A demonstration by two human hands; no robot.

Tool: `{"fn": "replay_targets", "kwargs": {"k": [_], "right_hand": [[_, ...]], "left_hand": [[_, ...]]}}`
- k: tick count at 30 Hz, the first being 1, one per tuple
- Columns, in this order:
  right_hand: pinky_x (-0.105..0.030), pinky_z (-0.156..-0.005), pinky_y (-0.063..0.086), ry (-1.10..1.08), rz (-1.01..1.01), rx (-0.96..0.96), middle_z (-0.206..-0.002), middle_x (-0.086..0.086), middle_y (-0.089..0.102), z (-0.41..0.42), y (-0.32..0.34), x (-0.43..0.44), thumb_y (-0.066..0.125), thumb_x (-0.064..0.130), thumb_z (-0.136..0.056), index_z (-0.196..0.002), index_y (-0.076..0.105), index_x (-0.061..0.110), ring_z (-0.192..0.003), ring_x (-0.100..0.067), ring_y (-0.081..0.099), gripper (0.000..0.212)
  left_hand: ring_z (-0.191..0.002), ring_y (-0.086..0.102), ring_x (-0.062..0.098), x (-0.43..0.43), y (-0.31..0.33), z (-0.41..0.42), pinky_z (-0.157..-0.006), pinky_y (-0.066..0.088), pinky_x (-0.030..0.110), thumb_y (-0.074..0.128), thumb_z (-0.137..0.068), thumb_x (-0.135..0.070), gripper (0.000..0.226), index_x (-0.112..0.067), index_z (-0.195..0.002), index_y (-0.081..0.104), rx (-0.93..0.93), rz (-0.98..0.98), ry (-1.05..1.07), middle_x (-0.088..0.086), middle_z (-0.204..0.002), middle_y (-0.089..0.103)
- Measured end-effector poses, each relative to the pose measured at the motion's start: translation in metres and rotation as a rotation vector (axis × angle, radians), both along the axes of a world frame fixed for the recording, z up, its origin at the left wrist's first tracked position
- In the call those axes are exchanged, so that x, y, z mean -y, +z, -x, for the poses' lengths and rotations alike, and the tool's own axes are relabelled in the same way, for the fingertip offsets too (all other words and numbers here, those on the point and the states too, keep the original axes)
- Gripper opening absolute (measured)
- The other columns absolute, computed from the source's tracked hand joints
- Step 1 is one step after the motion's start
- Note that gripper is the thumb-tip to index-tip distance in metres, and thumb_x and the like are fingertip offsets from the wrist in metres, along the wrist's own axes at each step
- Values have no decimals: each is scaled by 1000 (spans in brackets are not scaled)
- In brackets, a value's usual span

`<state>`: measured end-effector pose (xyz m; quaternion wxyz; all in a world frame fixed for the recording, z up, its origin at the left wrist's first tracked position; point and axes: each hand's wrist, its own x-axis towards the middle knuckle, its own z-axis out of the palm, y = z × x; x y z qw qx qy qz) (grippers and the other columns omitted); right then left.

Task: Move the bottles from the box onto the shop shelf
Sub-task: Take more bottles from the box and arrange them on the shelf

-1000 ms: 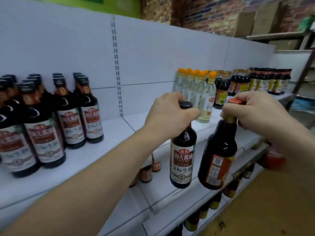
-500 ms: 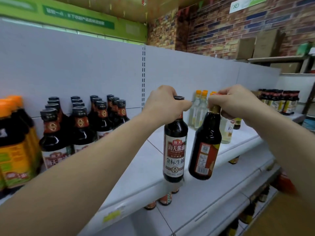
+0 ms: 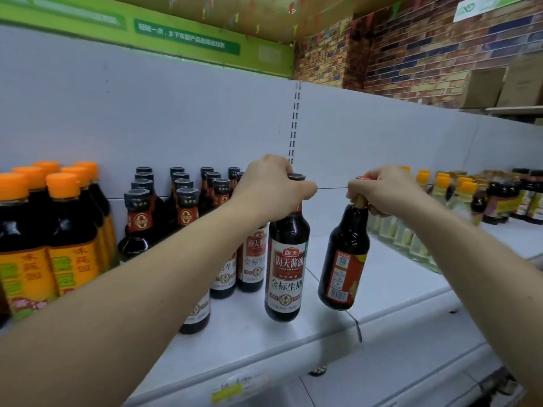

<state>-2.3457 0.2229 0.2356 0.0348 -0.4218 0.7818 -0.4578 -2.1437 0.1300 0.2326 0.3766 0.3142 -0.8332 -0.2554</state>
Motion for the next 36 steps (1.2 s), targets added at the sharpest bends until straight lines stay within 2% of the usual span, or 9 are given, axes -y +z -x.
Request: {"fn": "replay_targets", "kwargs": {"k": [4,9,14,21,25,28,31,34,36], "right_hand": [[-30,-53,43,73,-16,-3,-64,-6,68,9,-8,34,75,21,-79,-73,74,8,-55,-21,54,15],[-29,-51,42,180,-41,1,-61,-4,67,20,-13,73,74,20,-79,-79,74,3,-54,-20,53,18],[-29,-50,42,258,-56,6,-69,-10,72,23,-17,102,73,18,-81,-81,74,0,-56,-20,54,18],[-27,-51,46,283,-97,-25,-59,-4,67,24,-26,128,72,19,-80,-82,73,-1,-52,-21,52,21],[-26,-51,48,308,-108,-29,-67,-7,70,26,-27,133,73,20,-81,-86,73,-1,-55,-21,56,21],[-24,-48,49,321,-150,-48,-71,-8,70,27,-26,130,75,20,-82,-90,72,0,-56,-20,59,21],[-26,-50,52,313,-216,-117,-79,-11,71,24,-24,121,80,29,-82,-97,69,4,-62,-22,64,31],[-32,-58,54,282,-124,-127,-91,-9,69,21,-25,107,79,37,-83,-111,58,15,-72,-21,67,41],[-32,-58,47,248,3,-126,-98,-5,66,17,-30,94,75,41,-84,-117,55,21,-77,-17,65,43]], "left_hand": [[-67,61,17,8,-4,-5,-60,48,30,73,-80,-37,31,-9,-91,69,13,-5,83,7,-83,71],[-75,66,19,16,-7,-10,-61,50,31,74,-80,-39,25,-15,-87,67,25,-35,187,2,-83,69],[-67,60,18,19,-9,-13,-59,45,31,74,-78,-38,26,-14,-80,65,48,-29,310,0,-73,65],[-65,61,15,23,-11,-14,-58,45,28,75,-78,-38,25,-15,-85,67,65,-45,398,-2,-72,66],[-62,57,12,22,-11,-15,-55,41,27,75,-81,-37,27,-12,-89,68,88,-37,428,-3,-70,63],[-62,57,15,23,-13,-16,-56,45,27,76,-81,-37,32,-8,-94,69,110,-37,435,0,-72,63],[-59,58,15,25,-16,-16,-50,43,25,76,-80,-39,33,-9,-92,69,155,-39,441,0,-71,63],[-59,58,15,26,-18,-16,-50,41,25,75,-81,-41,34,-9,-91,69,180,-34,445,-1,-70,62],[-57,55,14,27,-18,-17,-52,41,26,75,-81,-40,36,-6,-91,69,180,-27,448,-2,-66,60]]}}
